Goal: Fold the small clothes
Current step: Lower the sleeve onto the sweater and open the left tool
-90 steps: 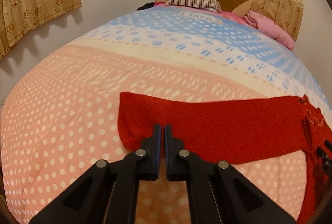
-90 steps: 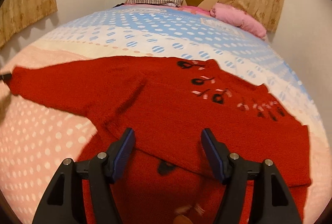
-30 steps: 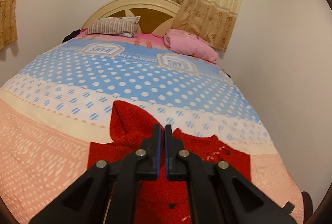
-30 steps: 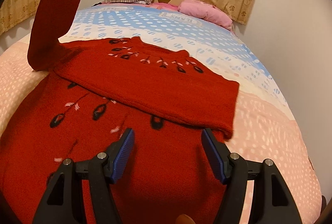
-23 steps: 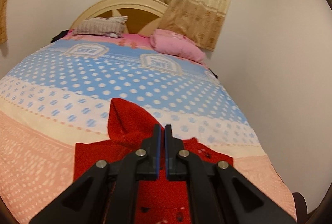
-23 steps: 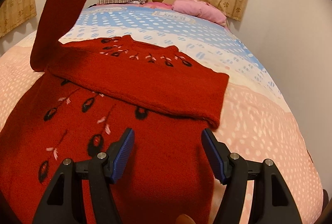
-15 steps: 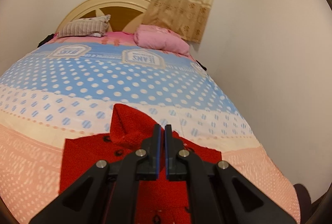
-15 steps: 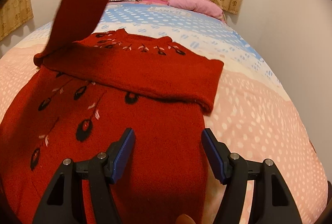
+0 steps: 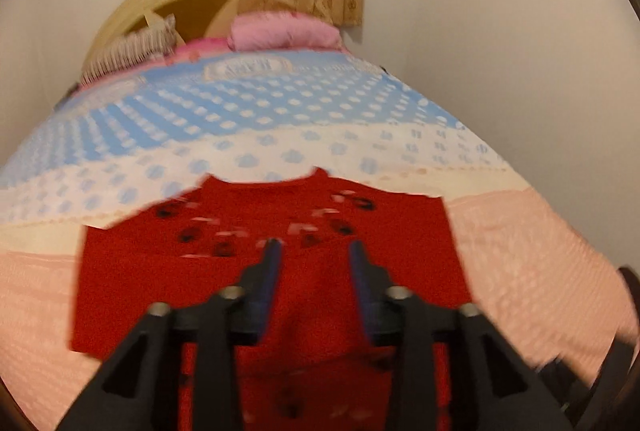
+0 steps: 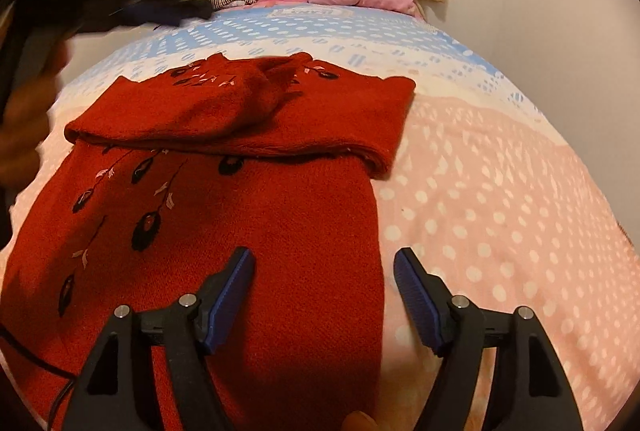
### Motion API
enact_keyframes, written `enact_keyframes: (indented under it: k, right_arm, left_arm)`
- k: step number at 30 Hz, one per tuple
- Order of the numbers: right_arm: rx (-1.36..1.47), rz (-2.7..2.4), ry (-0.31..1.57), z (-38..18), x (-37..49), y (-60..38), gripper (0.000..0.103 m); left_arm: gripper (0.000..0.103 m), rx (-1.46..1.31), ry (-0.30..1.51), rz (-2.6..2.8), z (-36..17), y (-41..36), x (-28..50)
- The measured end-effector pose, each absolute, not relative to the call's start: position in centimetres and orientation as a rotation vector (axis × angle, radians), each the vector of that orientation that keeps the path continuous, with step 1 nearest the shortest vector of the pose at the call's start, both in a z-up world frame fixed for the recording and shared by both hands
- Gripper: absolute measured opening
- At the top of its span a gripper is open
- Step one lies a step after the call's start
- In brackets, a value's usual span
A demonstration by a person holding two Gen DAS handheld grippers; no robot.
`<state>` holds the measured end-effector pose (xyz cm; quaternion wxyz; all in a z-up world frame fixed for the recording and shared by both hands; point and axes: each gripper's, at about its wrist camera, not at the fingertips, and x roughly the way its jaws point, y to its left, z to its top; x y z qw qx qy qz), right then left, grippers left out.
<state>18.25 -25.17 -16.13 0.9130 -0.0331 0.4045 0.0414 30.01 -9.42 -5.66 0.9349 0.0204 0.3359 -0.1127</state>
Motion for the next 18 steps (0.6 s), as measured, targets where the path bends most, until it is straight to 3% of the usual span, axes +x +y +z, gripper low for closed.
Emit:
enact_keyframes:
  k: [2,3,11,16,18]
  right_arm:
    - [-0.07,0.089,0.833,-16.0,18.1,-25.2,0.074]
    - [-0.076,0.088,0.827,-15.8,18.0,-25.3,0.074]
    - [0.035,0.134,0.785,-10.7,20.2,-25.6,0.074]
    - [0.154,0.195,0.895,-11.1,26.1,-24.3,0.073]
    - [0.163,0.164,0.941,-12.6,28.6,-23.7,0.062]
  left_arm:
    - [0.071,0.067,0.639,-0.167,-5.7,-6.5,28.5]
    - [0.074,0.073,0.621,-0.137,-5.9,-4.7,27.8]
    - [0.08,0.092,0.709,0.079,-11.4,5.5,26.8]
    - [0.08,0.012,0.785,0.09,-14.1,7.1,26.7]
    - [0.08,-0.021,0.797,0.081,-14.4,7.3,26.9]
